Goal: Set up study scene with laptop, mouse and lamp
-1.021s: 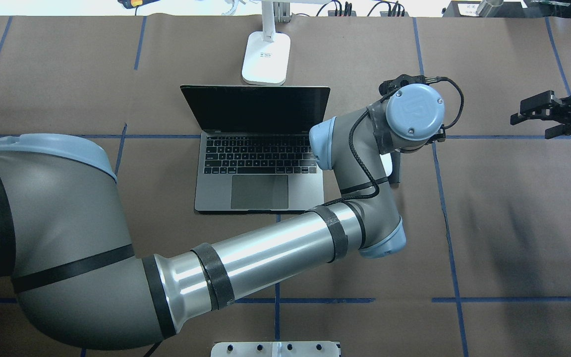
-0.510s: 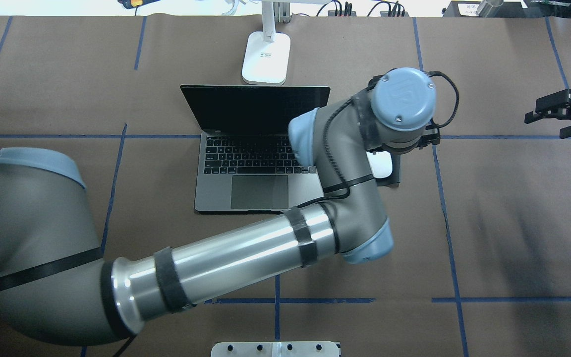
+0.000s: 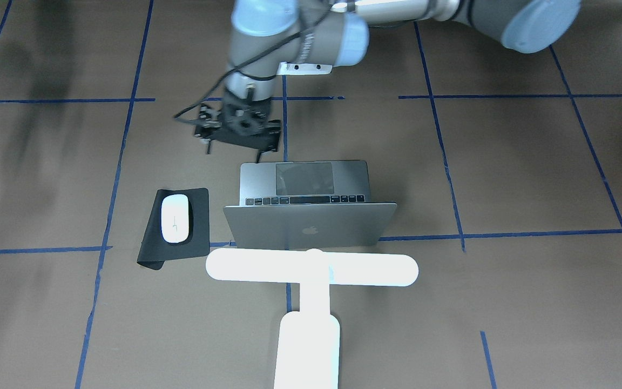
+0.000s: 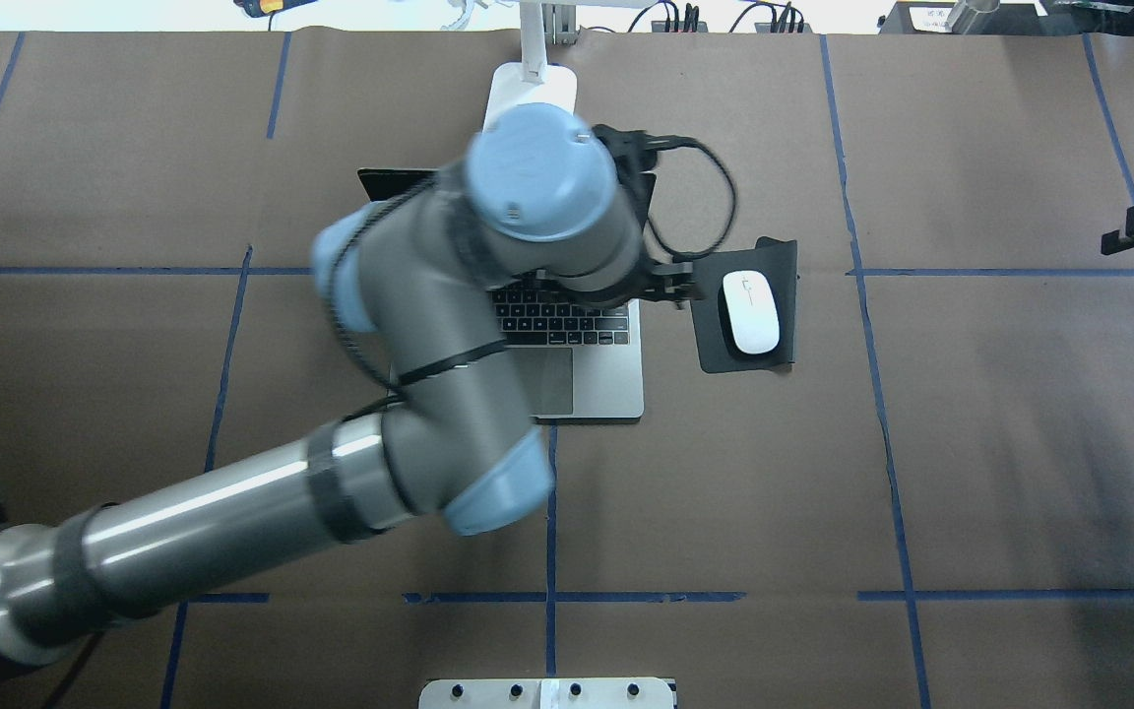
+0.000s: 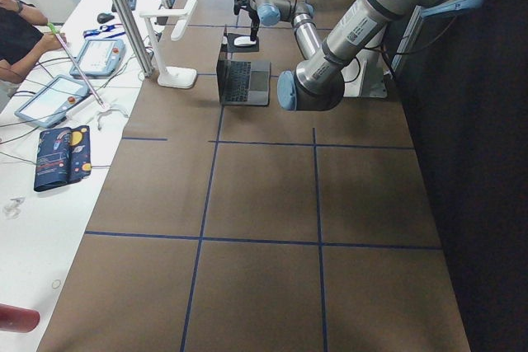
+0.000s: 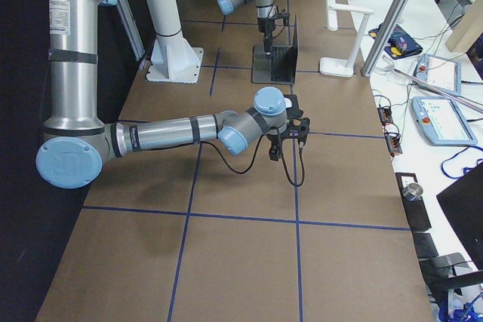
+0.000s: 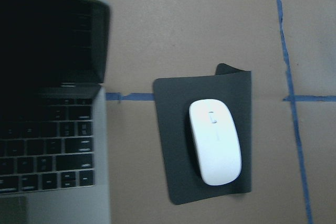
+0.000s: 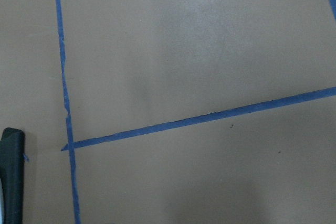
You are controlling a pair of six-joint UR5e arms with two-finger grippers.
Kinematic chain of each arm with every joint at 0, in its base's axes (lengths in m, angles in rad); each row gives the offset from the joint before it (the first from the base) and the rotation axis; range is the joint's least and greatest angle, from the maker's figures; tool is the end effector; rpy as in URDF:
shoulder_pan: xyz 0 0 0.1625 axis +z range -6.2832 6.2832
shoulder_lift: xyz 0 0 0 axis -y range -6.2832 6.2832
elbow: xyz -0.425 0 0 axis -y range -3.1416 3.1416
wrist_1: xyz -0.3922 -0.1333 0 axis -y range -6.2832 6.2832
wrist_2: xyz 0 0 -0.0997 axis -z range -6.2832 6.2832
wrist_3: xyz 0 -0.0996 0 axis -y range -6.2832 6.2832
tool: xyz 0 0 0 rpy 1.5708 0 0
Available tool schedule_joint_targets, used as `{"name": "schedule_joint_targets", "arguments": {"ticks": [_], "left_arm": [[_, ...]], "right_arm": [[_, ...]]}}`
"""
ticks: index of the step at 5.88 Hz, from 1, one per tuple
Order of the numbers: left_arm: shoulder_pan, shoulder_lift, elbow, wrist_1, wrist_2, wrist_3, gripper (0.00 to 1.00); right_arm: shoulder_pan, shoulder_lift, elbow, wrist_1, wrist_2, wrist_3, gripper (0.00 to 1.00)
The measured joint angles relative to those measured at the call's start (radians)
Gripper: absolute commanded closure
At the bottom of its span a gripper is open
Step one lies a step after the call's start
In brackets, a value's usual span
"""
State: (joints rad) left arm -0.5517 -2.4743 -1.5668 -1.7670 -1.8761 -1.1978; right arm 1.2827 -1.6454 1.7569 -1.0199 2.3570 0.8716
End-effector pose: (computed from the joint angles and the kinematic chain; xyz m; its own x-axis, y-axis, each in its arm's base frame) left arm 0.5487 -0.4590 0.0732 0.4620 0.1238 -0.8782 0.1116 0.9742 0.1960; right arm -0.0761 -0.4780 0.5369 0.5279 0.1809 0.8298 -0.2796 0.9596 -0.0313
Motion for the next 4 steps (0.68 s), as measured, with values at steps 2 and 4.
{"name": "schedule_joint_targets", "arguments": {"ticks": [2, 4], "left_arm": [[-0.127, 0.245, -0.196, 0.006, -0.12, 0.191, 0.0], [-0.324, 0.447, -0.235, 0.011, -0.259, 0.529, 0.0]], "right_arm": [[0.07, -0.037, -0.013, -0.072, 0.038, -0.223, 0.0], [0.157, -0.041, -0.013, -0.226, 0.069, -0.465, 0.0]]}}
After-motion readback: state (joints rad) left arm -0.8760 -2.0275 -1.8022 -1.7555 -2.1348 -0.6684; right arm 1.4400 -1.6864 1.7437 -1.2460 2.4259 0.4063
